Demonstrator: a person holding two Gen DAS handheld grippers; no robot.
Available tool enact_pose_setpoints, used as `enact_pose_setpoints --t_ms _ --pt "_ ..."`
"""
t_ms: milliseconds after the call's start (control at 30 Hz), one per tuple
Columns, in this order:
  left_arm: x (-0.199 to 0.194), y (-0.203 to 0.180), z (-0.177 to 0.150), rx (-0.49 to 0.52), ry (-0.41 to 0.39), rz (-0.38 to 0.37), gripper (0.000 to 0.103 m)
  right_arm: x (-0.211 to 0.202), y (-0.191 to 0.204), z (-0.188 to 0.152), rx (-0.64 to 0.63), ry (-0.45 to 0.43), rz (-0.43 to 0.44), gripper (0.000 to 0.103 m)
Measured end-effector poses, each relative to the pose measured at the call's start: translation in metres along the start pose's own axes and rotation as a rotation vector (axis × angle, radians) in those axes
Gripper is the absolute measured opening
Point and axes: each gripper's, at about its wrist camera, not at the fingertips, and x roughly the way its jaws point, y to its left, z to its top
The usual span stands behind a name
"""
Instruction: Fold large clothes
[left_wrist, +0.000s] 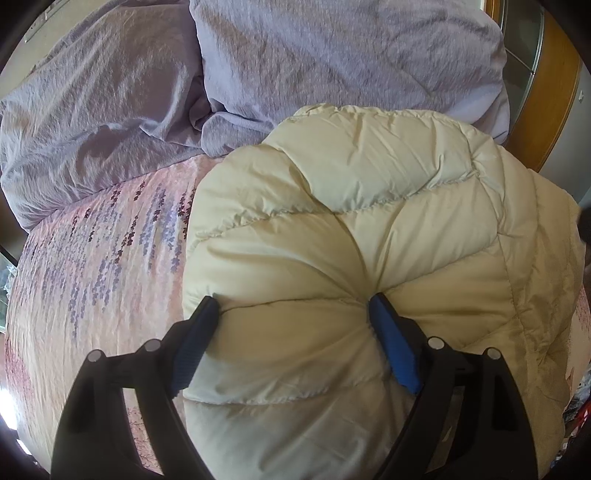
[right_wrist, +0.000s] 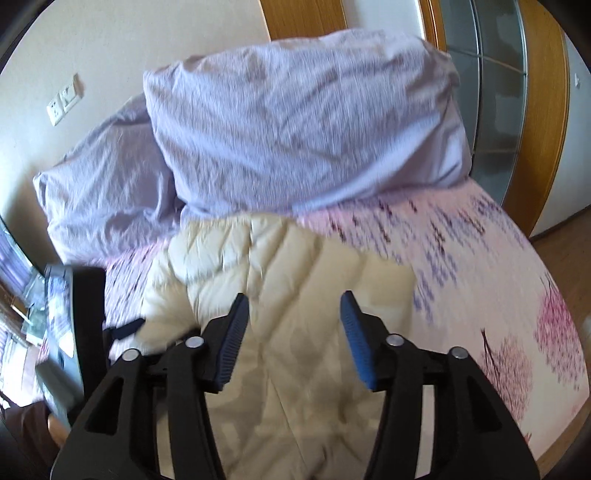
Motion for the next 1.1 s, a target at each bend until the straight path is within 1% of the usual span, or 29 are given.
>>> enact_pose_setpoints --t_ms 133,233,300,467,833,1100 --pt "0.001 -0.001 -0.001 -0.005 -0.001 0.005 0.085 0.015 0.006 0.009 -0.001 -0.018 -0.026 0.060" --pt "0.000 -0.001 -0.002 -0.010 -0.003 0.010 0.086 0.028 0.006 0.010 0.001 -0.029 -0.058 0.065" --pt "0.001 -0.001 -0.002 -0.018 -0.002 0.011 0.087 0.034 0.001 0.008 0.007 -0.028 -0.074 0.067" --pt "0.002 0.002 -0.003 -0.039 -0.004 0.008 0.090 0.051 -0.013 -0.005 0.025 0.004 -0.107 0.067" --pt "0.006 -0.002 -0.006 -0.050 -0.022 0.014 0.095 0.065 -0.024 -0.025 0.024 0.007 -0.118 0.069" --pt "0.009 -0.002 -0.007 -0.063 -0.027 0.020 0.099 0.074 -0.029 -0.031 0.027 0.016 -0.119 0.074"
